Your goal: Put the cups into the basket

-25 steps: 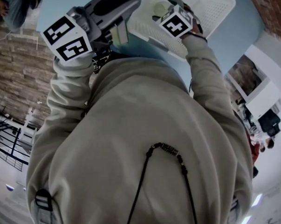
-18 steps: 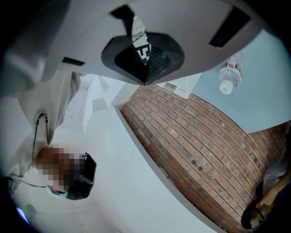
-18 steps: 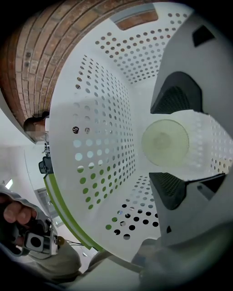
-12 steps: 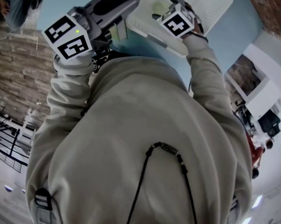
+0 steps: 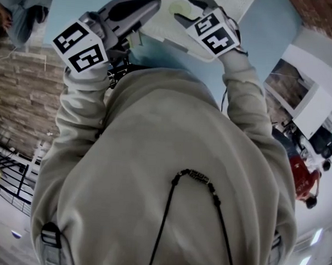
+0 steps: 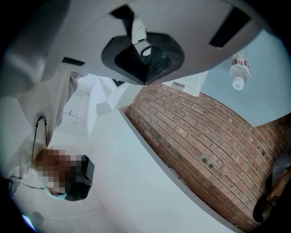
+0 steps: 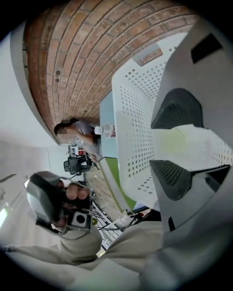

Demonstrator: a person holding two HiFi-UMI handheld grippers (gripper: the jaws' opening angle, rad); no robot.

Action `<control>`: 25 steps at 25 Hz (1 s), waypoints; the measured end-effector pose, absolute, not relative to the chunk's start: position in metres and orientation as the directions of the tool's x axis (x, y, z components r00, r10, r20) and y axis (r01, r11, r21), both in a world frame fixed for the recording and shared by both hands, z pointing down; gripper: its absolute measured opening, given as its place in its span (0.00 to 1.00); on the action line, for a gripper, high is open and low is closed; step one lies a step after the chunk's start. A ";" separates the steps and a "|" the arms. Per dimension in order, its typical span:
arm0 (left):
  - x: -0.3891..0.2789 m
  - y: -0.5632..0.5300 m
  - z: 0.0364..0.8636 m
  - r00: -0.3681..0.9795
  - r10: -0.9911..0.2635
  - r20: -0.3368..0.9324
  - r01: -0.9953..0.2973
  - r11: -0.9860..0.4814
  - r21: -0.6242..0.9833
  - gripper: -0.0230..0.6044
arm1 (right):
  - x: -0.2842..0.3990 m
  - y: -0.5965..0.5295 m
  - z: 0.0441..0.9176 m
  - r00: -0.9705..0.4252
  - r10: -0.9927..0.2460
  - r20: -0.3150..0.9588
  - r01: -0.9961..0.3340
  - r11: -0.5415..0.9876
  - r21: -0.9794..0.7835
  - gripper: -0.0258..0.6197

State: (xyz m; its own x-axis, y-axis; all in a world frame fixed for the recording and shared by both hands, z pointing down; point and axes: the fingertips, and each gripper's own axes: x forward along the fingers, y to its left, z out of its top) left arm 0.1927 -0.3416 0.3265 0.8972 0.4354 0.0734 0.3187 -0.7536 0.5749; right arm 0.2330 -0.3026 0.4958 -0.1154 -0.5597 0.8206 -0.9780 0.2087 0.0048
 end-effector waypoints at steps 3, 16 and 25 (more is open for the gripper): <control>0.194 -0.333 0.318 0.890 0.451 0.067 0.341 -0.756 0.559 0.03 | 0.230 -0.299 0.469 -0.112 -0.657 0.745 -0.985 0.175 0.006 0.15; 0.184 -0.260 0.269 0.828 0.560 0.035 0.480 -0.739 0.474 0.03 | 0.192 -0.245 0.254 -0.303 -0.952 -0.045 -0.843 0.290 -0.453 0.06; 0.182 -0.258 0.246 0.828 0.559 -0.033 0.515 -0.737 0.438 0.03 | 0.198 -0.220 0.214 -0.238 -0.959 -0.152 -0.879 0.279 -0.387 0.06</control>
